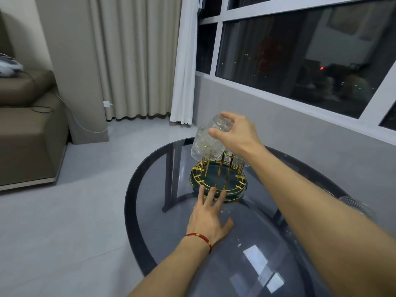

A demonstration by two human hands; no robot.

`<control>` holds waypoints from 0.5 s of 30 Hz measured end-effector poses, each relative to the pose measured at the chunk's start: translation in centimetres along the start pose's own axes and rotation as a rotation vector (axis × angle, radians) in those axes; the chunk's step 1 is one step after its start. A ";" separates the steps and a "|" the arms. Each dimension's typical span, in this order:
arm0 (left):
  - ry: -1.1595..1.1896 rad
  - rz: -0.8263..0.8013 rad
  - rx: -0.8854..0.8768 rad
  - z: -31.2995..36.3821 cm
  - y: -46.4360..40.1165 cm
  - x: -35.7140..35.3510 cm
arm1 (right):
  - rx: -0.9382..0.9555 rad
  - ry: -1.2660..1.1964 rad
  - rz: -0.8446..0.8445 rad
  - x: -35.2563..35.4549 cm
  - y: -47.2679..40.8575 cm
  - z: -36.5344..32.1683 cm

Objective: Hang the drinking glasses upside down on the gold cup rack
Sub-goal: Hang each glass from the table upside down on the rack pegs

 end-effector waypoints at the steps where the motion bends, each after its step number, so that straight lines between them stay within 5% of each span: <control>1: 0.001 0.000 -0.001 0.1 0.0 0.0 | 0.008 0.027 -0.017 -0.5 0.0 -0.1; 15: -0.003 0.005 -0.005 0.1 -0.1 0.1 | 0.022 0.304 -0.096 -5.4 1.7 0.5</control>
Point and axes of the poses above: each hand's wrist, its own y-axis away from the middle knuckle, its own x-axis out of the back of the hand, z = x × y, the point moved 3 cm from there along -y, towards the middle knuckle, and after that the axes turned 4 degrees about y, right-handed, at the moved point
